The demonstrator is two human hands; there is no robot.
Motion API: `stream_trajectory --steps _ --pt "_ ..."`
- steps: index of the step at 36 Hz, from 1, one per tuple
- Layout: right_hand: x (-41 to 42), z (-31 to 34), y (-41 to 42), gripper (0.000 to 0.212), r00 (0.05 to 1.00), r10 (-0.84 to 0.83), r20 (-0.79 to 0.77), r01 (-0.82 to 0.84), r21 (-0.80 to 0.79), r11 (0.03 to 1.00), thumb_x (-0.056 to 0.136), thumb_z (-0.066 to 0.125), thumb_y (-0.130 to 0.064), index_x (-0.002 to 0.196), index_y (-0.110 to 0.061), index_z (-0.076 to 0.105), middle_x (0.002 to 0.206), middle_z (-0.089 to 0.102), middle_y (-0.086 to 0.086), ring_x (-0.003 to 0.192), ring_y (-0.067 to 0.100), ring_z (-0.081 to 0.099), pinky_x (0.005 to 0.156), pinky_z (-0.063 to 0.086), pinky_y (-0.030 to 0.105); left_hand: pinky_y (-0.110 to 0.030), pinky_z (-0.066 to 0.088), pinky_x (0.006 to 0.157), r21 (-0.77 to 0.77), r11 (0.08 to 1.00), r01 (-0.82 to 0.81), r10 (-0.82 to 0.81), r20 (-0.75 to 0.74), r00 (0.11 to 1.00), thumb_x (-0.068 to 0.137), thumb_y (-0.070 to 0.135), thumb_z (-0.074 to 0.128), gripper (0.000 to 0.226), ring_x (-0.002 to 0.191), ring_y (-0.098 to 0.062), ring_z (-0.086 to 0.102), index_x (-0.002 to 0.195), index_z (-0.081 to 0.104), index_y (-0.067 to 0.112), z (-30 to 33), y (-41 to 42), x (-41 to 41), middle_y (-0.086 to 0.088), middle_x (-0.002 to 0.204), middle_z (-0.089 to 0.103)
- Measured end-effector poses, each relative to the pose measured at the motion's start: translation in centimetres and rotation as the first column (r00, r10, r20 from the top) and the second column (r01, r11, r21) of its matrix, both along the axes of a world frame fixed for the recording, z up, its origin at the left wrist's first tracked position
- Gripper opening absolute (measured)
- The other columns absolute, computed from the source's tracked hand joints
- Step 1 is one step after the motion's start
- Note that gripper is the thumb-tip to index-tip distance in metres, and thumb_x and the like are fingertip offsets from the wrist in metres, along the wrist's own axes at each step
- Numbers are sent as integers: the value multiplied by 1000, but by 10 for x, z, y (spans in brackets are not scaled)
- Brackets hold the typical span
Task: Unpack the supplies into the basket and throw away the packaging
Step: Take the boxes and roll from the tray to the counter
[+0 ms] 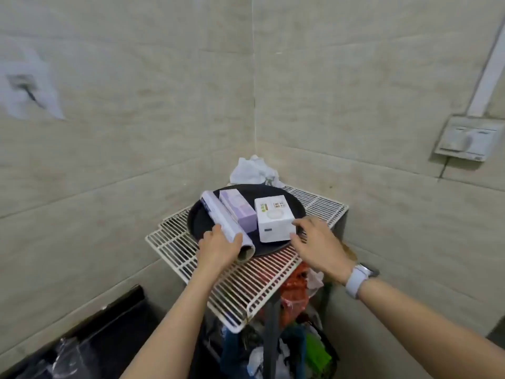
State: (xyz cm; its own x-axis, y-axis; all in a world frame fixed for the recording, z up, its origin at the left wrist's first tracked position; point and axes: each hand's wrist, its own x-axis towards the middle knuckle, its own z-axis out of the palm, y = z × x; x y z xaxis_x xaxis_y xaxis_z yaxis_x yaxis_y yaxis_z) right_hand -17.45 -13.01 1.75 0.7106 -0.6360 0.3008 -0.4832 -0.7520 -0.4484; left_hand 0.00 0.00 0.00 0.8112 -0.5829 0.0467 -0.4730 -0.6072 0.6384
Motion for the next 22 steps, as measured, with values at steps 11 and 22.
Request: stream_trajectory --steps 11,22 --pt "106 6 -46 77 910 -14 -414 -2 -37 999 76 36 -74 136 -24 34 145 31 12 121 40 37 94 37 46 -50 39 100 165 970 -176 192 -89 977 77 60 49 83 121 -39 44 141 19 15 -15 -54 28 -19 136 44" --pt "110 -9 -55 85 894 19 -447 -54 -66 996 68 48 -67 136 -20 28 143 30 16 118 43 39 93 36 43 -30 40 81 -207 935 -287 251 -185 950 83 27 61 62 113 -30 53 137 37 8 -10 -42 20 -13 133 52"
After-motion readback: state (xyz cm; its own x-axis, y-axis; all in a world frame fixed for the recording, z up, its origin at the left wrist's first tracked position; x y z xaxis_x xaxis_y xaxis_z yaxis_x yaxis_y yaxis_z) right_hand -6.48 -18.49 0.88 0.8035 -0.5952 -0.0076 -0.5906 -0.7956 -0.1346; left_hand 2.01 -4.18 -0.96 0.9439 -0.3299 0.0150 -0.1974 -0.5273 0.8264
